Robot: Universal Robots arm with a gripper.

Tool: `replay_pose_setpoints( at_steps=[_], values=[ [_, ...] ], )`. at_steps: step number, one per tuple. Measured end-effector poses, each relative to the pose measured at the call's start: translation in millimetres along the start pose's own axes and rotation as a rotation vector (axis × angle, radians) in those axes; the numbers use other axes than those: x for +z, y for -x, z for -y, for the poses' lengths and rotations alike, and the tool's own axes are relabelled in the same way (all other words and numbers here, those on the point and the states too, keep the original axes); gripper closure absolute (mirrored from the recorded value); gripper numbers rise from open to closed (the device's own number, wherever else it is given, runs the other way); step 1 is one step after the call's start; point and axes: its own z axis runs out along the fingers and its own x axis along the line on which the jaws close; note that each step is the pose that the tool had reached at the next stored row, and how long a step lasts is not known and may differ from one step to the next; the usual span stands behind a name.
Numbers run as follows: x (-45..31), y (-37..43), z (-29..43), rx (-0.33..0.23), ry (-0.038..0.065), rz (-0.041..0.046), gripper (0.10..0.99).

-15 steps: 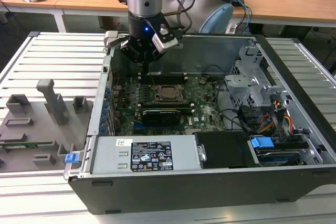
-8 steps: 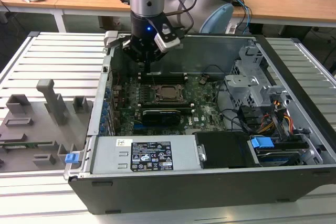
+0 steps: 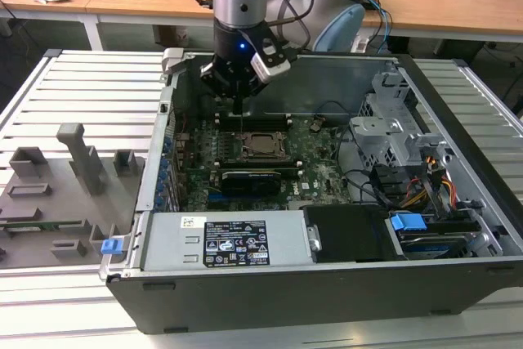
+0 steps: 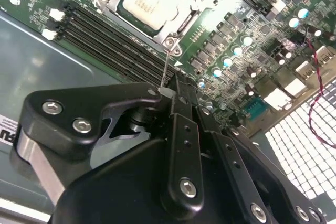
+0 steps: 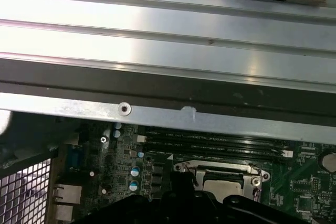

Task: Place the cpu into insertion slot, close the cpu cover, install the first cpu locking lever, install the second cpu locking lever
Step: 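Install the first cpu locking lever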

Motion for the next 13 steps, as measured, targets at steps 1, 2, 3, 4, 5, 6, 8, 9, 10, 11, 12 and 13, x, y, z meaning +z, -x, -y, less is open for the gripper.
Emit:
replay_pose_setpoints(
  at_steps=[1,2,3,4,5,6,8,9,10,11,12,13],
  values=[
    [0.3,0.7,0.1,0.000,0.000,0.0000,0.980],
    [0.6,1.4,0.1,0.000,0.000,-0.0001,0.980],
    [1.0,2.1,0.2,0.000,0.000,-0.0001,0.980],
    [1.3,2.5,0.3,0.000,0.000,-0.0001,0.980],
    [1.8,3.2,0.3,0.000,0.000,-0.0002,0.980],
    [2.3,3.7,0.4,0.000,0.000,-0.0001,0.980],
    [2.5,3.8,0.5,0.000,0.000,-0.0002,0.980],
    [2.5,3.8,0.5,0.000,0.000,-0.0003,0.980],
    [2.5,3.9,0.5,0.000,0.000,-0.0002,0.980],
    [2.8,4.2,0.5,0.000,0.000,-0.0001,0.980],
    [3.2,5.0,0.6,0.000,0.000,0.0001,0.980],
    [3.5,5.7,0.6,0.000,0.001,0.0002,0.980]
  ],
)
